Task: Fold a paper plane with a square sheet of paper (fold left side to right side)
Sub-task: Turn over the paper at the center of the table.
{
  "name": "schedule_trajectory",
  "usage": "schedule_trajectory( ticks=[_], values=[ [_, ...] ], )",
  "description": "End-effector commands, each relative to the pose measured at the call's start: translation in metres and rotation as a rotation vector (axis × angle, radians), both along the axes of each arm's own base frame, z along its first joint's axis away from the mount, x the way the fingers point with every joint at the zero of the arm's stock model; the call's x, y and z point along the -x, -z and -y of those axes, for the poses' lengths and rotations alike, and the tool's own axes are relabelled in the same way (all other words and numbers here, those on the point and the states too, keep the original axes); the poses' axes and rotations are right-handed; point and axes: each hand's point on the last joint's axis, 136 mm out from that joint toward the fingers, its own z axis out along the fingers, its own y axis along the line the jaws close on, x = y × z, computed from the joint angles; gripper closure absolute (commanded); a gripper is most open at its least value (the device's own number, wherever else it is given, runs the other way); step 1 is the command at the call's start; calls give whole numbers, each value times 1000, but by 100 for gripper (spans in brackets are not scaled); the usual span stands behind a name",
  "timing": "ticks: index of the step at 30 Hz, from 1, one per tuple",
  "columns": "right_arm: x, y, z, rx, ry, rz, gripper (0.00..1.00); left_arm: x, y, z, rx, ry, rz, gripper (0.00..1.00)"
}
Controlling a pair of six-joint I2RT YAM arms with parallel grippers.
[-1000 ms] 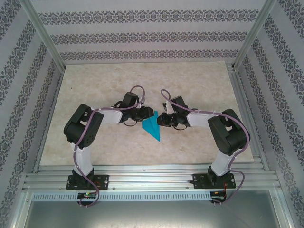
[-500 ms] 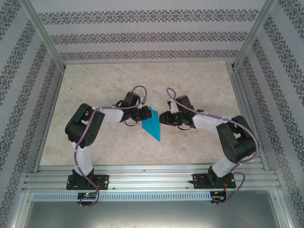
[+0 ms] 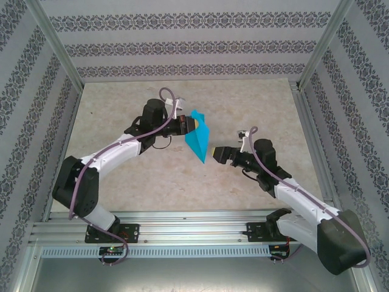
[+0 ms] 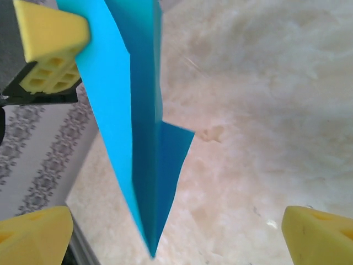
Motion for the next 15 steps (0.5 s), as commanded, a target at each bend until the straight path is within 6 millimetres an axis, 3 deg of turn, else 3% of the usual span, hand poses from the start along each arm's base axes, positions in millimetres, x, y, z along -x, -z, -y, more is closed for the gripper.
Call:
schedule_trajectory(
  ticks=[1, 6, 12, 15],
  values=[
    [9, -54, -9, -126, -62, 160, 2, 14, -61, 7, 84, 69, 164, 98],
    [23, -74, -23, -225, -151, 191, 2, 23, -96, 7, 155, 102, 219, 98],
    [21, -83, -43, -310, -211, 180, 3, 30, -108, 9, 203, 132, 215, 97],
    [21, -84, -57, -310, -257, 169, 11, 33, -110, 10, 217, 150, 212, 97]
  ],
)
